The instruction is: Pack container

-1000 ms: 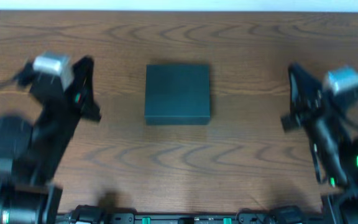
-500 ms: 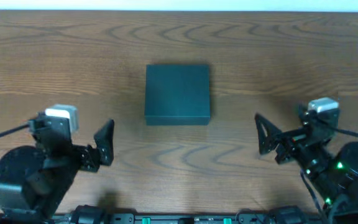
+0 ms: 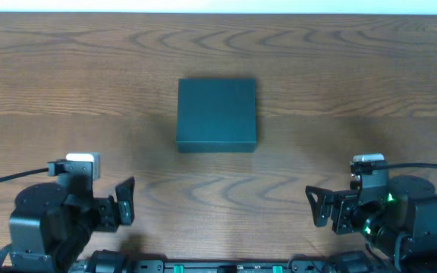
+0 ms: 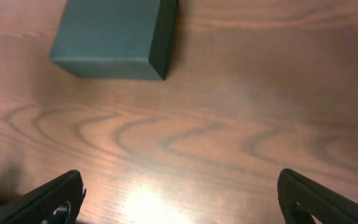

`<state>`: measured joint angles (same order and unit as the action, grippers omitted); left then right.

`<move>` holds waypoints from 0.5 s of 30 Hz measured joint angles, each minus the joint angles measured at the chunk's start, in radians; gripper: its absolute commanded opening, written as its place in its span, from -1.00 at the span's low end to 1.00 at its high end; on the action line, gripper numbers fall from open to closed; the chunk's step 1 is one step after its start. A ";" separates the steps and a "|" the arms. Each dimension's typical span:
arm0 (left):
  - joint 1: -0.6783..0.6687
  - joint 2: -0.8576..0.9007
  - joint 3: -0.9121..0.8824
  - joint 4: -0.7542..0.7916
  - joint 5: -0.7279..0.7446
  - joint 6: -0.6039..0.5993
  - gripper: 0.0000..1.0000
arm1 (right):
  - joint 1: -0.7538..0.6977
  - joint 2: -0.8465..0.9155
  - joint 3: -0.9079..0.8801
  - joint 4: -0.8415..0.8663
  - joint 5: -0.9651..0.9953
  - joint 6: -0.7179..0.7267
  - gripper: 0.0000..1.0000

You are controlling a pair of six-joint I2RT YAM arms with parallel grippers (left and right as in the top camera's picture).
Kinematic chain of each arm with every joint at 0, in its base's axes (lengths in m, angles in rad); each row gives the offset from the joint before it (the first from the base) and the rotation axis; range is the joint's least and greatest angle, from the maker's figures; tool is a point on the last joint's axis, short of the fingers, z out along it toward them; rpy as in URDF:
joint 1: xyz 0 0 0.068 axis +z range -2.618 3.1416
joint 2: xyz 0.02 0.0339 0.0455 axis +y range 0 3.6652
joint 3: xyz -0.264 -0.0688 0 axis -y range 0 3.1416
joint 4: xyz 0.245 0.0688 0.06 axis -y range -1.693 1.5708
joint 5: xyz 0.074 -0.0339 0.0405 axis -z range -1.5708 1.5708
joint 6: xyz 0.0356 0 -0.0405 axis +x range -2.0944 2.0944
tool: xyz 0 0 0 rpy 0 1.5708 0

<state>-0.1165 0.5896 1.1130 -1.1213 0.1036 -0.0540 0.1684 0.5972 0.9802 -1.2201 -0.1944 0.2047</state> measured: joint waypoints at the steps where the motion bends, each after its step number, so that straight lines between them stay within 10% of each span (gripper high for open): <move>1: 0.015 -0.019 -0.030 0.054 -0.004 0.009 0.91 | 0.000 0.000 0.000 -0.009 0.000 0.000 0.99; 15: 0.108 -0.362 -0.714 0.540 -0.051 0.043 0.91 | 0.000 0.000 -0.001 -0.016 0.000 0.000 0.99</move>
<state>-0.0082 0.2279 0.3988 -0.5812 0.0528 -0.0113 0.1684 0.5972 0.9791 -1.2358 -0.1944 0.2050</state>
